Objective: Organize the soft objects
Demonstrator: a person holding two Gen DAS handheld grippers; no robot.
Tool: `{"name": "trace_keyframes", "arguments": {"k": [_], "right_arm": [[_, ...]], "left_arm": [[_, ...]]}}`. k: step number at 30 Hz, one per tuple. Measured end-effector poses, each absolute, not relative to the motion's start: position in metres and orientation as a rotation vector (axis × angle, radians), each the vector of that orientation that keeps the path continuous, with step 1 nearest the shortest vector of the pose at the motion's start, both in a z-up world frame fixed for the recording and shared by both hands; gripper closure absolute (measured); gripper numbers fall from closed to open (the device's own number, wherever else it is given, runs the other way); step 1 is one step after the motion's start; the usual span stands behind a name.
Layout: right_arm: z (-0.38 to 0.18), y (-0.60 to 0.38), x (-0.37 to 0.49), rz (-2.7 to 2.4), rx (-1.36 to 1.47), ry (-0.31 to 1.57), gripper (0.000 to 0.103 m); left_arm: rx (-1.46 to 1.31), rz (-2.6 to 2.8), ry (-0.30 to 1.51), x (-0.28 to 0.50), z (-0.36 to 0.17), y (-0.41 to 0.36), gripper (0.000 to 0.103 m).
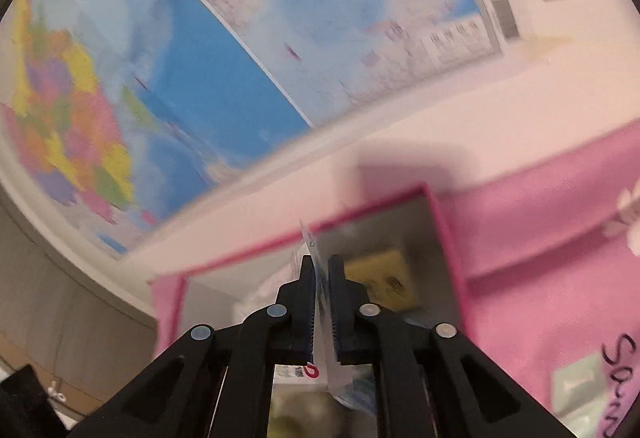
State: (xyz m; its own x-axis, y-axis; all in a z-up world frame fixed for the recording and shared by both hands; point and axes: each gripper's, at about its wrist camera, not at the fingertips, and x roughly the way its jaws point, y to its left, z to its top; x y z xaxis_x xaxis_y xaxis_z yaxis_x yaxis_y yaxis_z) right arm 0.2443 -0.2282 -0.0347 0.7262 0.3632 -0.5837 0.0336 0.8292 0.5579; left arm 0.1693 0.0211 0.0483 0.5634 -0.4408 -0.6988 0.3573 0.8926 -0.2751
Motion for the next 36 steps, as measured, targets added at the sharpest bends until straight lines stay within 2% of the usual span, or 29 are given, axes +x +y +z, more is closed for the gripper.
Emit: {"name": "trace_keyframes", "arguments": {"k": [3, 4, 5, 9, 18, 24, 27, 30, 36], "right_arm": [[-0.044, -0.216, 0.248, 0.212, 0.525, 0.838, 0.076], [-0.046, -0.209, 0.249, 0.221, 0.489, 0.867, 0.063], [-0.046, -0.202, 0.250, 0.228, 0.460, 0.890, 0.057], [-0.033, -0.191, 0.241, 0.197, 0.363, 0.859, 0.047], [-0.020, -0.179, 0.189, 0.356, 0.179, 0.816, 0.045], [-0.002, -0.204, 0.098, 0.536, 0.141, 0.679, 0.045], [-0.006, -0.210, 0.057, 0.609, 0.135, 0.668, 0.045], [-0.025, -0.214, 0.028, 0.644, 0.162, 0.734, 0.045], [-0.096, -0.246, -0.024, 0.539, 0.272, 0.946, 0.045]], "left_arm": [[-0.087, -0.474, 0.848, 0.165, 0.050, 0.016, 0.041], [-0.081, -0.473, 0.844, 0.164, 0.051, 0.015, 0.041], [-0.077, -0.473, 0.838, 0.162, 0.053, 0.015, 0.041], [-0.074, -0.475, 0.813, 0.155, 0.062, 0.016, 0.041], [-0.030, -0.541, 0.787, 0.130, 0.070, -0.004, 0.041], [0.039, -0.681, 0.795, 0.085, 0.063, -0.029, 0.041], [0.077, -0.753, 0.839, 0.058, 0.046, -0.044, 0.041], [0.095, -0.820, 0.899, 0.038, 0.025, -0.058, 0.041], [0.189, -0.915, 1.028, 0.009, -0.022, -0.095, 0.041]]}}
